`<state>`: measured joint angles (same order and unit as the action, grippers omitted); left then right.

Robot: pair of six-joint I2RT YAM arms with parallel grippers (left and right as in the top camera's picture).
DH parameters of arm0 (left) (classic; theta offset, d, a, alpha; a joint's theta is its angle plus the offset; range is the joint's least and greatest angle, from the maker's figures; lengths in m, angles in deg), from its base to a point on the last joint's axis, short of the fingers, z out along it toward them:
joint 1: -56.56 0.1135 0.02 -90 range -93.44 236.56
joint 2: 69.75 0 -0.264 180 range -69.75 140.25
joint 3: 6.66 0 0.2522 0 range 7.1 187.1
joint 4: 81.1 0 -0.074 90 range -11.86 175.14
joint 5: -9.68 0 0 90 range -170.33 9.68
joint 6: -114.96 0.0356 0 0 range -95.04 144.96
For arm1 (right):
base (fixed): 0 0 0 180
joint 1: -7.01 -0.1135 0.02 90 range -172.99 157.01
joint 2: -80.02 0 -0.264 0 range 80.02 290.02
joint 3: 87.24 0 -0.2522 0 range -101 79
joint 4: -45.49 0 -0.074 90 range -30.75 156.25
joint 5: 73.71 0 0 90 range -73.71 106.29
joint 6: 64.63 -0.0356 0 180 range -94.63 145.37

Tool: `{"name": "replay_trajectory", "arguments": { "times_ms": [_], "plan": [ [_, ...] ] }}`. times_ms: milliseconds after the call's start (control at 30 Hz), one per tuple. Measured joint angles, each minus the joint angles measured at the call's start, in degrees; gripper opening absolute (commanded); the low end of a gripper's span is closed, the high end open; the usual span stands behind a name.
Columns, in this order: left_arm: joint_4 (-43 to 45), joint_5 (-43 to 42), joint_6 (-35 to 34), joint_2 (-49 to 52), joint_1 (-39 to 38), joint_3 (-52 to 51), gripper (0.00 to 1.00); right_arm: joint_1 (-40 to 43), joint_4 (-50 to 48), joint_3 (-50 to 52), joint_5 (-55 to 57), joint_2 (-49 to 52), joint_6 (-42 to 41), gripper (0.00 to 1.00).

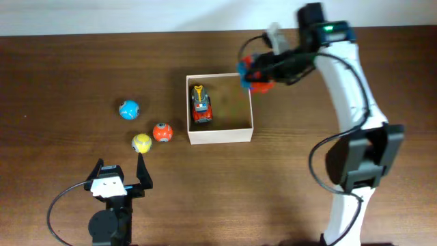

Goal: Pack container
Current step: 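Lift the grey-top truck and carry it over the pink box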

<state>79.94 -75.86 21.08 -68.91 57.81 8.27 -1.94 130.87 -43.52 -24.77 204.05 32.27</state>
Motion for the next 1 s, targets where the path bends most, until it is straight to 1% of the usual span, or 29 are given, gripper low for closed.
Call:
{"name": "replay_trajectory", "arguments": {
  "times_ms": [200, 333, 500, 567, 767, 1000],
  "plan": [
    [0.00, 0.00, 0.00, 0.00, 0.00, 0.00, 0.99, -8.92, -4.22, 0.00, 9.33, 0.00, -6.71, 0.62],
    [0.00, 0.00, 0.00, 0.00, 0.00, 0.00, 0.99, -15.65, -4.42, 0.00, 24.15, 0.00, -14.14, 0.63],
    [0.00, 0.00, 0.00, 0.00, 0.00, 0.00, 0.99, -21.66, -5.73, 0.00, 39.15, 0.00, -20.83, 0.62],
    [0.02, 0.00, 0.00, 0.00, 0.00, 0.00, 0.99, -23.39, -6.36, 0.00, 43.34, 0.02, -22.77, 0.62],
    [0.00, 0.00, 0.00, 0.00, 0.00, 0.00, 0.99, -24.98, -7.39, 0.00, 51.04, 0.90, -26.67, 0.62],
    [0.02, -0.02, 0.00, 0.00, 0.00, 0.00, 0.99, -24.79, -7.34, 0.00, 53.75, 5.14, -28.98, 0.62]
  ]
}}
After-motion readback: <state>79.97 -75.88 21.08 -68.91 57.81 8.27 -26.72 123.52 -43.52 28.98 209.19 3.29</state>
